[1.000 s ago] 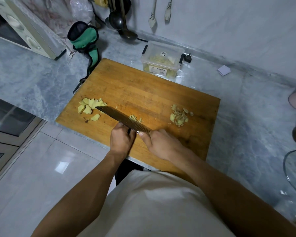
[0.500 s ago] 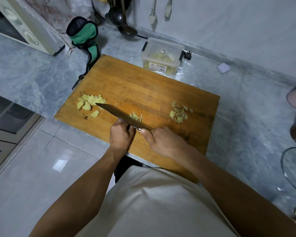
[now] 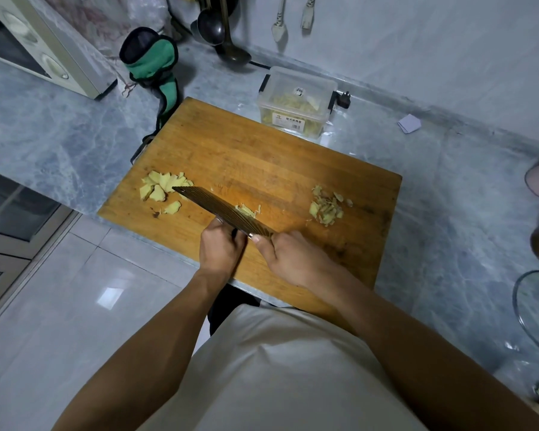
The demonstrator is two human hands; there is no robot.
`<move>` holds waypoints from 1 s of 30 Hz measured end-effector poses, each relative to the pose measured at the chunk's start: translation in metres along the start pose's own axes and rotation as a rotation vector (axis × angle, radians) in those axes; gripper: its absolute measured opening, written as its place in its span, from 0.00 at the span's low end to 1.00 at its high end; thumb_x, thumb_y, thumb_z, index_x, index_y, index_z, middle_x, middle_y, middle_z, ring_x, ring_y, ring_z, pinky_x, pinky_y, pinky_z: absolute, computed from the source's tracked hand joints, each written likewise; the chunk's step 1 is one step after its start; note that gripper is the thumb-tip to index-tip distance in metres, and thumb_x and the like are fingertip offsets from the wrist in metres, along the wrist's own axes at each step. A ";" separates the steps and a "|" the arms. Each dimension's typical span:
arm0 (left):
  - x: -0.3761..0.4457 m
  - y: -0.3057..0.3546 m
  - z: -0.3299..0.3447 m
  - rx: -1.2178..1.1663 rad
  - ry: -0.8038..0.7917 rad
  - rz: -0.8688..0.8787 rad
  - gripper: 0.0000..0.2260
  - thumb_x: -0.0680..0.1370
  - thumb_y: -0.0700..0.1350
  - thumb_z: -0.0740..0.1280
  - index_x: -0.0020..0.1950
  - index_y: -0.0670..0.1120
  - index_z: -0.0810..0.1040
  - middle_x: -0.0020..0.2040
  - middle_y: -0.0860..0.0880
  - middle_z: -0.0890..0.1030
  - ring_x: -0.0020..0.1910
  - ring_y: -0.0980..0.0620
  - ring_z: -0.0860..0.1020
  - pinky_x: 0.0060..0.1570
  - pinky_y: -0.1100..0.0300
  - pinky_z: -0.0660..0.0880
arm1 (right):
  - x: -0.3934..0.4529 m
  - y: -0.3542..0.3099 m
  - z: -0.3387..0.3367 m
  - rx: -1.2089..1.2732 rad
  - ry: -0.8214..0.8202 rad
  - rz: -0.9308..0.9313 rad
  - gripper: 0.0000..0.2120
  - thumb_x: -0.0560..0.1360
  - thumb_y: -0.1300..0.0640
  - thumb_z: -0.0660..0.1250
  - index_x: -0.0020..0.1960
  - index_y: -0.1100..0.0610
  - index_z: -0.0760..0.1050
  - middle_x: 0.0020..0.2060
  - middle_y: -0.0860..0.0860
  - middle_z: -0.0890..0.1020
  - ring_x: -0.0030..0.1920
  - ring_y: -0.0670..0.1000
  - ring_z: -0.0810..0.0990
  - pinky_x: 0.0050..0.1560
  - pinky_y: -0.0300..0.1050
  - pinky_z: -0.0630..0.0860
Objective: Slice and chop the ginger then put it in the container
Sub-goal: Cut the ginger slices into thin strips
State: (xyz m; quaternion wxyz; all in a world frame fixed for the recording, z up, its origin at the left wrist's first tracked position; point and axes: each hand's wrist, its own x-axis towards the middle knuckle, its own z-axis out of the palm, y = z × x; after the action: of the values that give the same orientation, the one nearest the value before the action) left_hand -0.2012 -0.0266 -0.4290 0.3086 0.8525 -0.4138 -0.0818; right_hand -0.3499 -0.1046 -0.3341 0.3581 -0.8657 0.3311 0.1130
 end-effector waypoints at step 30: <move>-0.001 0.002 -0.002 0.029 -0.011 -0.014 0.06 0.70 0.31 0.71 0.34 0.31 0.79 0.37 0.34 0.80 0.29 0.39 0.78 0.34 0.59 0.70 | 0.002 0.010 0.003 -0.006 0.005 -0.020 0.30 0.84 0.36 0.46 0.34 0.55 0.69 0.35 0.56 0.75 0.34 0.56 0.74 0.29 0.44 0.60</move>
State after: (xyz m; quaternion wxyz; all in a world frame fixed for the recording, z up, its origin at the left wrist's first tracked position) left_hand -0.2027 -0.0262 -0.4267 0.2932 0.8593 -0.4108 -0.0828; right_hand -0.3551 -0.1082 -0.3425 0.3556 -0.8704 0.3228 0.1083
